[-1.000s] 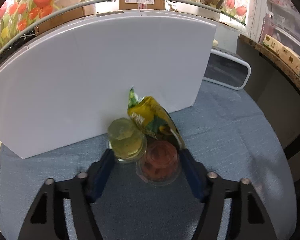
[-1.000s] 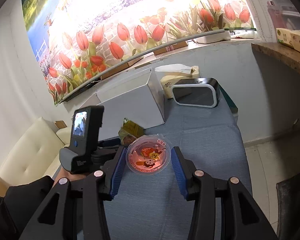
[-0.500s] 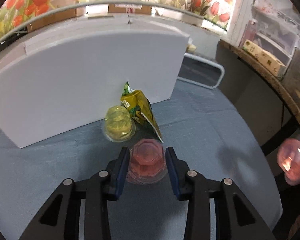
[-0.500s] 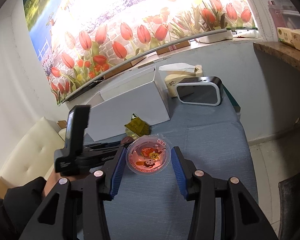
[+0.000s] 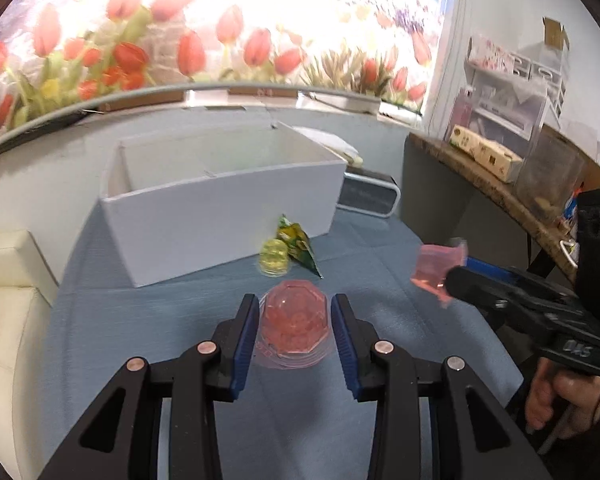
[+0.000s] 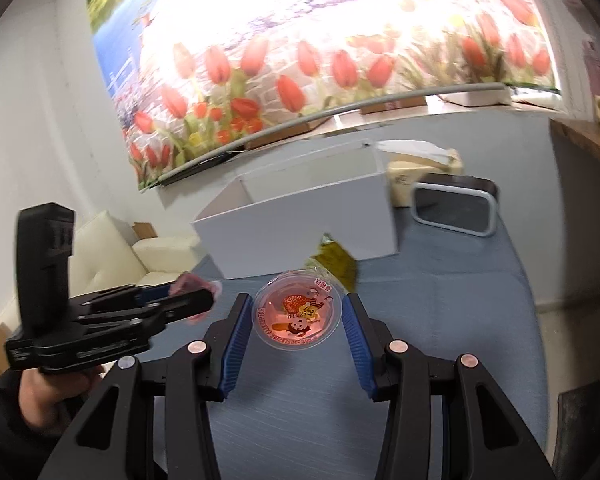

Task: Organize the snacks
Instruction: 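Carry the red cup in the left gripper and pink cup in the right toward the white box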

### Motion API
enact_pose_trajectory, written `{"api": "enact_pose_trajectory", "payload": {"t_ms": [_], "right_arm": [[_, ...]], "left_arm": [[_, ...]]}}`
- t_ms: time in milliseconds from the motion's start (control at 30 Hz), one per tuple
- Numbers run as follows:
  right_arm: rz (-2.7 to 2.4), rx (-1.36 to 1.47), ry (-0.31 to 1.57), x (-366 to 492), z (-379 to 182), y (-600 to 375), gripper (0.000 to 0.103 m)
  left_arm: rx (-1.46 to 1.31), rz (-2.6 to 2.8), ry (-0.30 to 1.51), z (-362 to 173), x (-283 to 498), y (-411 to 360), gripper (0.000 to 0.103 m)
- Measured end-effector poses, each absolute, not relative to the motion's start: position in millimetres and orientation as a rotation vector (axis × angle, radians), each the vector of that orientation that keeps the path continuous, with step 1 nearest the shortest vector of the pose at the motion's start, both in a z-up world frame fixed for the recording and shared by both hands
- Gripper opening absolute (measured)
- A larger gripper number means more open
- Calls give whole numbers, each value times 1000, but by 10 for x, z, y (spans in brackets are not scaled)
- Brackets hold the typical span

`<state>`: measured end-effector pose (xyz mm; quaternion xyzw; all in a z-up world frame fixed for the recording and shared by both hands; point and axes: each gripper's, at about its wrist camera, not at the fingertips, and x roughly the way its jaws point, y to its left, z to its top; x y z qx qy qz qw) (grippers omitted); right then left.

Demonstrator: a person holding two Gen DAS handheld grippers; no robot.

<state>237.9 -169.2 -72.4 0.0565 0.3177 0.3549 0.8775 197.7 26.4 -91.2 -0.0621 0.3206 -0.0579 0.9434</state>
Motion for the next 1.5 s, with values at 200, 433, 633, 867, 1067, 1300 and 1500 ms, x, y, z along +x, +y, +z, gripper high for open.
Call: {"api": "enact_pose_trajectory", "payload": {"t_ms": [200, 433, 633, 867, 1067, 1300, 1500], "right_arm": [[798, 67, 651, 2338, -639, -1301, 50], [821, 20, 641, 2426, -527, -1018, 50], [816, 11, 659, 2442, -572, -964, 50], [823, 15, 686, 2385, -733, -944, 50], [849, 19, 710, 2370, -832, -836, 50], [861, 19, 711, 2307, -837, -818, 50], [850, 29, 715, 2283, -856, -878, 50]], "left_arm": [[-135, -96, 603, -687, 1741, 561, 41], [-144, -101, 572, -506, 1787, 793, 34], [-143, -102, 644, -778, 1897, 956, 39], [-265, -30, 724, -1295, 1456, 1453, 89], [-197, -45, 783, -1529, 1100, 1312, 102], [-198, -38, 870, -1812, 1155, 1237, 102], [-206, -69, 881, -1935, 1292, 1226, 101]]}}
